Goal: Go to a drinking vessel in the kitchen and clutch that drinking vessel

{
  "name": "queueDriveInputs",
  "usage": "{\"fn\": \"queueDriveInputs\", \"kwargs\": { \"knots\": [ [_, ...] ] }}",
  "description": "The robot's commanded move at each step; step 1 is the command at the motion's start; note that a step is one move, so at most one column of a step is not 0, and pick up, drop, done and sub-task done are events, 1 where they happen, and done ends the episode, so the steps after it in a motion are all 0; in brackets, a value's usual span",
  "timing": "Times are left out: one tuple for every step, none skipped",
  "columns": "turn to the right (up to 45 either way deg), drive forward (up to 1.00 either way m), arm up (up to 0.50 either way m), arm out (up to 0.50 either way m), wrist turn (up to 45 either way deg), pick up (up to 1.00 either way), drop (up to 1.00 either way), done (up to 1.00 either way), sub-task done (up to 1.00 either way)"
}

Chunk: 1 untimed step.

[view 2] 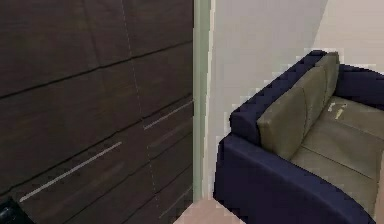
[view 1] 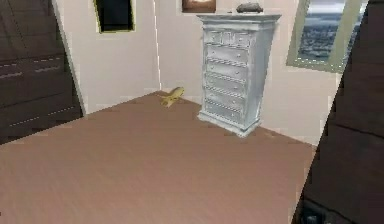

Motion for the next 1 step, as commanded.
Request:
{"fn": "queueDriveInputs", "kwargs": {
  "knots": [
    [0.0,0.45,0.00,0.00,0.0,0.00,0.00,0.00,0.00]
  ]
}}
